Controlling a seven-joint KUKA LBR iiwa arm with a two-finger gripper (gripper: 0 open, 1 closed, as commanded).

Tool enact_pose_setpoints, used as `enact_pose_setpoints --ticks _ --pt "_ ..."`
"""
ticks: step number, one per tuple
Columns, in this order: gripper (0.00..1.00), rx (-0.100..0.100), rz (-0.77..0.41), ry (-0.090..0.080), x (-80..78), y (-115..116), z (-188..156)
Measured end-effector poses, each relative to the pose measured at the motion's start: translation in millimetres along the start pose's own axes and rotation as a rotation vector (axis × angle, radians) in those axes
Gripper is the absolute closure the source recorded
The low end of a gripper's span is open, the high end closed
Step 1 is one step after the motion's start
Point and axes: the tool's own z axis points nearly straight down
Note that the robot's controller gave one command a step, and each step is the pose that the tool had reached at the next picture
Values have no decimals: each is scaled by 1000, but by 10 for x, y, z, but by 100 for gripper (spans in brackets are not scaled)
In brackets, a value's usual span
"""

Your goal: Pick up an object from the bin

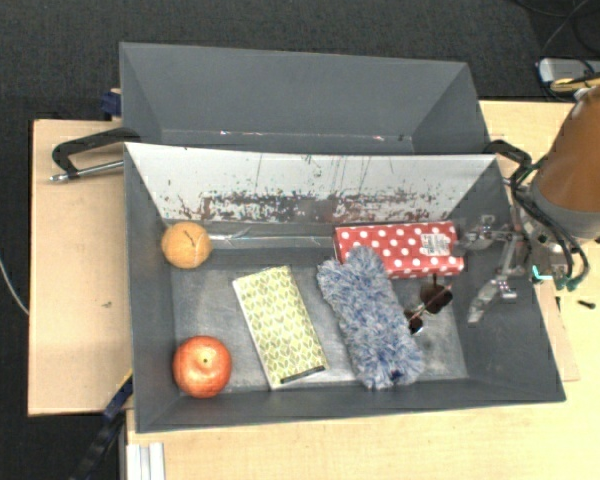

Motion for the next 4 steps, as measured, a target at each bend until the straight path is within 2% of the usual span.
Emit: enact_pose_setpoints --ticks 1,2,3,4 --pt "0 2 -2 -8 -19 5 -41" --pt "0 1 -111 -6 -68 48 567" --pt "100 6 -290 -37 -407 98 887" --pt "100 6 -289 -36 -405 96 888"
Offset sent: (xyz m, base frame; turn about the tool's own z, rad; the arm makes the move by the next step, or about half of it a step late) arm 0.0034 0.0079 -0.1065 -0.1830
